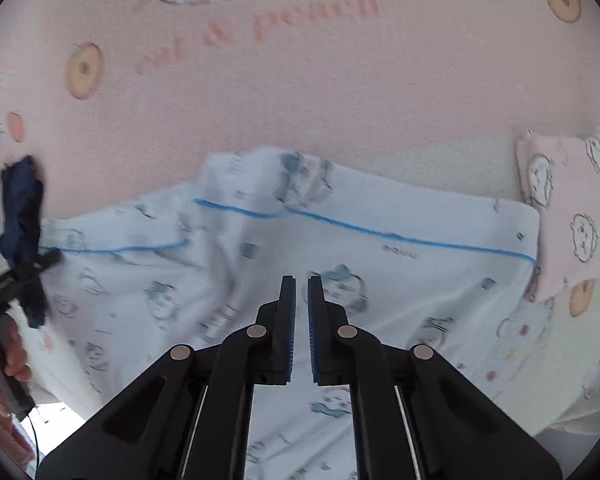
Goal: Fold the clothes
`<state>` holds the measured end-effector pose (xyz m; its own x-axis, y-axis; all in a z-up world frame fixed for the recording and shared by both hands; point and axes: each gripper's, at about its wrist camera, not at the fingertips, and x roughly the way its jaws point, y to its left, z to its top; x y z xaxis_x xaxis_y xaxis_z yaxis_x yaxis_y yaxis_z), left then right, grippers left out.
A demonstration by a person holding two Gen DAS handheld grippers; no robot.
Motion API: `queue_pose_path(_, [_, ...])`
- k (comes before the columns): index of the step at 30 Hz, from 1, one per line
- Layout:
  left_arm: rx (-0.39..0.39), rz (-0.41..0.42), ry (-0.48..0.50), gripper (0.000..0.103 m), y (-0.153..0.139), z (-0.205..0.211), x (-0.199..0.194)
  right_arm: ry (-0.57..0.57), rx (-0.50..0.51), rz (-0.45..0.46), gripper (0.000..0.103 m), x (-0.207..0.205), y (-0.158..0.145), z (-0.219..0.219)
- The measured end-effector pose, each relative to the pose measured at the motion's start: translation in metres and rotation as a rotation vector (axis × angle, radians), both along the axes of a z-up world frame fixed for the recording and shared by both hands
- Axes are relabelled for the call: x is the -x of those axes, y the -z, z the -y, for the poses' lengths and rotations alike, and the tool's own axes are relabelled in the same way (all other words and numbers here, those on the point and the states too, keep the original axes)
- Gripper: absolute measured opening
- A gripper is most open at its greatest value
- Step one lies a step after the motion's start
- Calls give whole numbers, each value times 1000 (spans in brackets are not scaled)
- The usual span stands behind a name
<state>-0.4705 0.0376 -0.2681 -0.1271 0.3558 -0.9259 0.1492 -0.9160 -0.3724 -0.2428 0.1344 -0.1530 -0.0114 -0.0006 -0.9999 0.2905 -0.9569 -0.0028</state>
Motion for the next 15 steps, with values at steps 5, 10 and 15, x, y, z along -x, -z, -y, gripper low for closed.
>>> queue_pose_path(5, [32,-28,-68,43,-9,8,-15,-62,232,15,21,-1,-12,42])
queue_pose_path(10, [39,-10,-85,43,-4,7,-20,-98,112,114,19,-17,46,78])
queue_pose_path(15, [51,-14,-22,43,-2,-7,-23,-141,18,84,8,-31,40,63])
